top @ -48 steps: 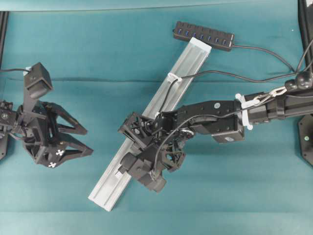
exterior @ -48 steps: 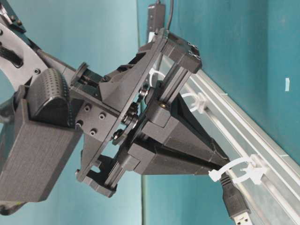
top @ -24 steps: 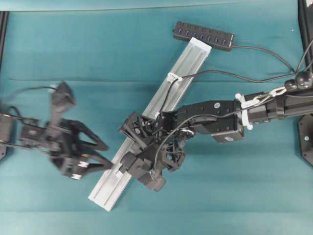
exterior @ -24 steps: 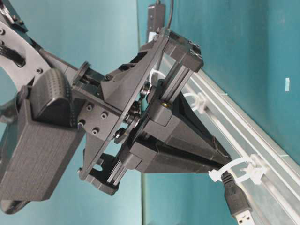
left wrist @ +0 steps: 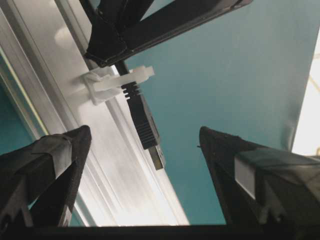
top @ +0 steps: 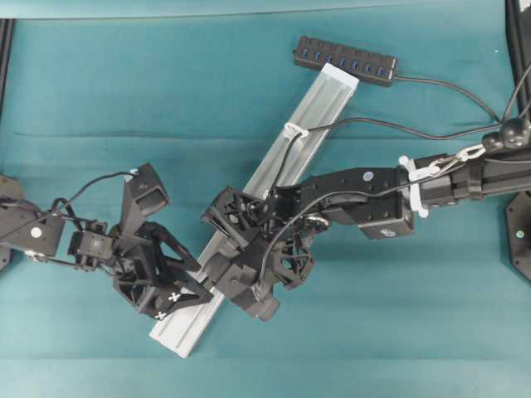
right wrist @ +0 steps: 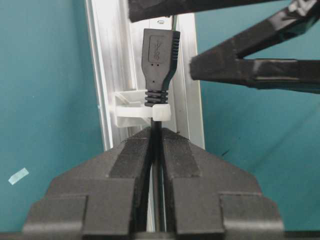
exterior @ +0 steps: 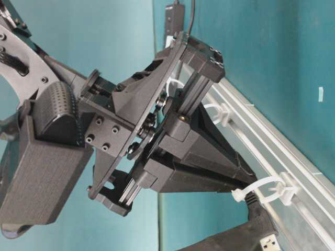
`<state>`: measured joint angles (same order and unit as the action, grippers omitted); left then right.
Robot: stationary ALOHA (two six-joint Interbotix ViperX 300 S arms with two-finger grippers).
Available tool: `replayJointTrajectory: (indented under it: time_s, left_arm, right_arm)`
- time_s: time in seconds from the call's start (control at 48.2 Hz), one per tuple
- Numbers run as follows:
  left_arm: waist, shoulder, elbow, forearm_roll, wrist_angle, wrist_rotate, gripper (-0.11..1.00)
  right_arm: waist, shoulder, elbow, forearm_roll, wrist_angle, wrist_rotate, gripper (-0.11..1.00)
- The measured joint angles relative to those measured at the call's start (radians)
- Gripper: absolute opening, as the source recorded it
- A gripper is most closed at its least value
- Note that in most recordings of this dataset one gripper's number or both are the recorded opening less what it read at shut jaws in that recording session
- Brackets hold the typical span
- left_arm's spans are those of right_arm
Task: Pass the USB cable through three rings with both arms.
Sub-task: 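Move the left gripper in and grasp the plug beyond the third ring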
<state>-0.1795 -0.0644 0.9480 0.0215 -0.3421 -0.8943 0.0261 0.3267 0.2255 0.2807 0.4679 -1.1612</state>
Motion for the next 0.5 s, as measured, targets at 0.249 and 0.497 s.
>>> replayJointTrajectory:
  time_s: [0.249,0.497]
  left_arm:
    - [0.0,0.017,-0.005,-0.002,-0.026,0.0,0.91]
    - [-0.005,0.021,-0.011,-0.002,-0.026,0.005,0.61]
  right_arm:
    - [-0.002,-0.002,0.0,0.0,0.0,0.0,0.07]
    - [-0.005,0.0,-0.002,0.0,-0.002,0.0,0.07]
